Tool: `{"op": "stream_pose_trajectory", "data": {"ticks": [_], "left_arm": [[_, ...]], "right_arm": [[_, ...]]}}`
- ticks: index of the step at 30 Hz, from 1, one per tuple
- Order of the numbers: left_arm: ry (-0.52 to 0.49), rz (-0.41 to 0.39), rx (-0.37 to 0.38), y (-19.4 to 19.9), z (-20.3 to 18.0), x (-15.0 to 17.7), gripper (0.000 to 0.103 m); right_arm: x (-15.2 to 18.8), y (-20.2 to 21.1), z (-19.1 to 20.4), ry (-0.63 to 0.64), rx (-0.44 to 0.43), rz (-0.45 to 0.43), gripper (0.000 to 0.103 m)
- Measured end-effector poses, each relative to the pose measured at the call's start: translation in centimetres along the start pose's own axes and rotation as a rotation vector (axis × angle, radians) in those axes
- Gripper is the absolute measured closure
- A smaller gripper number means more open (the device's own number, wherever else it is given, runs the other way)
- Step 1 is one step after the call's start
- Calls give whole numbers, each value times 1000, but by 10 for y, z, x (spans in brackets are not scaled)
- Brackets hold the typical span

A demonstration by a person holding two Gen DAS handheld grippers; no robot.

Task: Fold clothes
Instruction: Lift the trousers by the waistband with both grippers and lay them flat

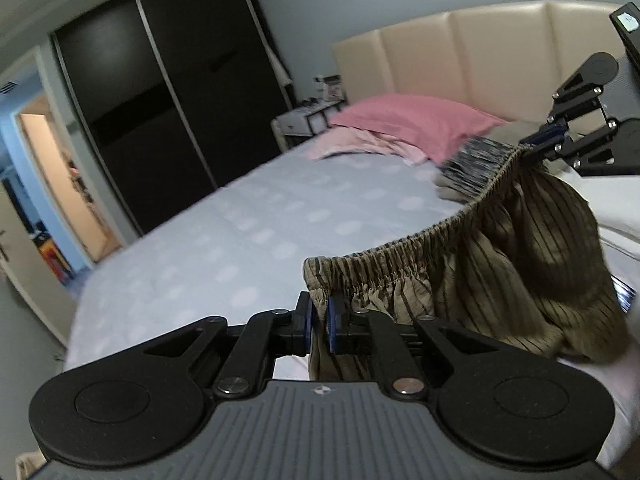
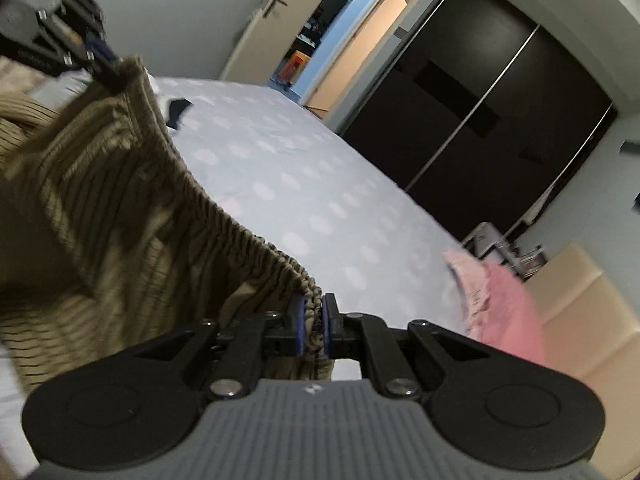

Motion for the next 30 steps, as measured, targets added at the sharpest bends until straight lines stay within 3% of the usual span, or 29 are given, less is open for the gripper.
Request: {"op": "stream_pose_trajectory", "data": {"ticks": [3, 6, 10, 13, 16, 19, 26, 30], "left_arm": [[5, -30, -75, -19, 11, -27, 97], [24, -100, -153, -18, 25, -57, 97], [59, -243, -236, 5, 45, -99, 97], [92, -338, -244, 27, 56, -119, 97], [60, -348, -217, 30, 46, -112, 97], [-19, -287, -160, 20, 19, -74, 97], [-162, -25, 39, -1, -70, 77, 98], [-214, 81, 148, 1, -103, 140, 98]], "right_arm": [[-23, -23, -21, 13, 90, 13, 94], [-53, -25, -47, 2, 204, -37, 94], [-92, 3, -74, 12, 369, -166, 94], [-107, 32, -81, 43, 446, -247, 94], [-102, 49, -80, 51, 407, -270, 94], [-74, 44, -63, 64, 307, -234, 94], [44, -11, 26, 106, -3, -26, 94], [106, -34, 78, 113, -156, 73, 94]]}}
Point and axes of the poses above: each gripper's, at about its wrist camera, not at the fingertips, and y roughly against the way its jaws point, z to its left, x to its underside, the point moved 7 cm from there along -y, roughly the way its jaws point, and after that the axes turned 15 degrees about -x, right-handed, at the moved point
